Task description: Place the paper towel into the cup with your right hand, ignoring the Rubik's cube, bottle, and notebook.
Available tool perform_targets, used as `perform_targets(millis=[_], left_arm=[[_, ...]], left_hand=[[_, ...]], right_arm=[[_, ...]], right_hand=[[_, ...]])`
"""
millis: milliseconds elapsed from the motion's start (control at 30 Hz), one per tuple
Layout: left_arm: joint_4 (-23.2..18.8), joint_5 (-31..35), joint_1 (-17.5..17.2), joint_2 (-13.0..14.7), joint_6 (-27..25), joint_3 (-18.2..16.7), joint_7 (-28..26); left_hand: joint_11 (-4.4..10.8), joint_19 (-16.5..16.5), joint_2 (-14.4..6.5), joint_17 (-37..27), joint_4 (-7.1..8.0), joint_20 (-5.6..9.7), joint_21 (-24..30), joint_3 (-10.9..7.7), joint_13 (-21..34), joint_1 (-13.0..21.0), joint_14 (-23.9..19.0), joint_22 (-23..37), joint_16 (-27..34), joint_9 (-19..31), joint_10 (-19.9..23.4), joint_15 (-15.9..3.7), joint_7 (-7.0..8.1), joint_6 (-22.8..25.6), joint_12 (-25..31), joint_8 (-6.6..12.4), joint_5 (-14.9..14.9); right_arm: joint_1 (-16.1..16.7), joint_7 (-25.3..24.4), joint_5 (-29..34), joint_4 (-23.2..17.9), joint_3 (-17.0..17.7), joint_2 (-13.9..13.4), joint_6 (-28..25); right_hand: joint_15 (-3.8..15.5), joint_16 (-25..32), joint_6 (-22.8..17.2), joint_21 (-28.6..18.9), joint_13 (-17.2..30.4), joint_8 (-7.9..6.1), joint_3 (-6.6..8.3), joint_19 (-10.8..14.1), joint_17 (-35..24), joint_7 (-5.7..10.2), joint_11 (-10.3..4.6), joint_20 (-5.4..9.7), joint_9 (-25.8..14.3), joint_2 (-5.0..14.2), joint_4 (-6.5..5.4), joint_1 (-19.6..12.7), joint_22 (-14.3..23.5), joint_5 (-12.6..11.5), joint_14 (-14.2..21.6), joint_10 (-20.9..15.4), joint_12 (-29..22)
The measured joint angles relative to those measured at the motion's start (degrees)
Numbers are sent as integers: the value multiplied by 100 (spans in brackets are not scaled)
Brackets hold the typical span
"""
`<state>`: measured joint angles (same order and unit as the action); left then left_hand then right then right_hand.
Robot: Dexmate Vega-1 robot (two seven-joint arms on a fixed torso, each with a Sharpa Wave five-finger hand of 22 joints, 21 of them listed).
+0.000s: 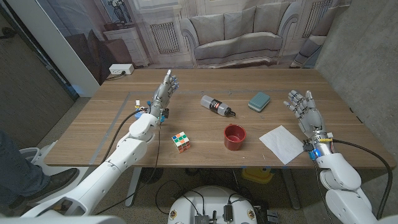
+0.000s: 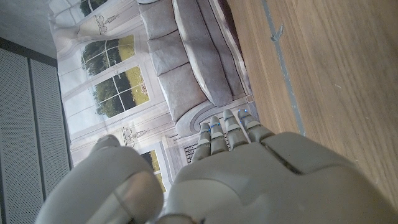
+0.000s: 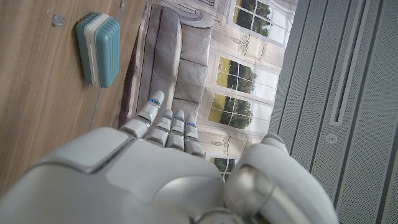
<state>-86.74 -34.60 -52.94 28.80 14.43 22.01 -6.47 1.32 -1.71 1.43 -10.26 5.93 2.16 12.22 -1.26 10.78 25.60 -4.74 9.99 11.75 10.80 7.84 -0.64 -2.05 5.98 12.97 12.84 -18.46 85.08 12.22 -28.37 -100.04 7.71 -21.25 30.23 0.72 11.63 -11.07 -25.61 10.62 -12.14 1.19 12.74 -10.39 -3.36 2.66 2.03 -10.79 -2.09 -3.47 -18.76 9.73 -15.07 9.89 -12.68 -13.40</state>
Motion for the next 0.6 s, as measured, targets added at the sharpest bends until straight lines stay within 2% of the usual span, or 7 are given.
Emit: perform_targets(millis=[333, 600], left_arm=[[73, 28, 56, -48, 49, 30, 10], [84, 42, 78, -51, 51, 41, 24]], left_hand=[[-20, -21, 0, 0, 0, -21, 0, 0, 0, 0, -28, 0, -44, 0, 20, -28, -22, 21, 0, 0, 0], [11, -20, 0, 0, 0, -21, 0, 0, 0, 0, -31, 0, -44, 0, 51, -31, 0, 42, 0, -34, 0]], right_arm=[[253, -78, 144, -141, 100, 67, 83], [483, -166, 314, -252, 177, 140, 168]], right_hand=[[0, 0, -30, 29, 0, 0, 25, 31, 0, 30, 31, 31, 0, 45, 24, -44, 0, 0, 0, -31, 0], [0, 0, -61, 62, 0, 0, 49, 51, 0, 61, -1, 10, 0, 61, 48, -61, 0, 0, 0, -62, 0]])
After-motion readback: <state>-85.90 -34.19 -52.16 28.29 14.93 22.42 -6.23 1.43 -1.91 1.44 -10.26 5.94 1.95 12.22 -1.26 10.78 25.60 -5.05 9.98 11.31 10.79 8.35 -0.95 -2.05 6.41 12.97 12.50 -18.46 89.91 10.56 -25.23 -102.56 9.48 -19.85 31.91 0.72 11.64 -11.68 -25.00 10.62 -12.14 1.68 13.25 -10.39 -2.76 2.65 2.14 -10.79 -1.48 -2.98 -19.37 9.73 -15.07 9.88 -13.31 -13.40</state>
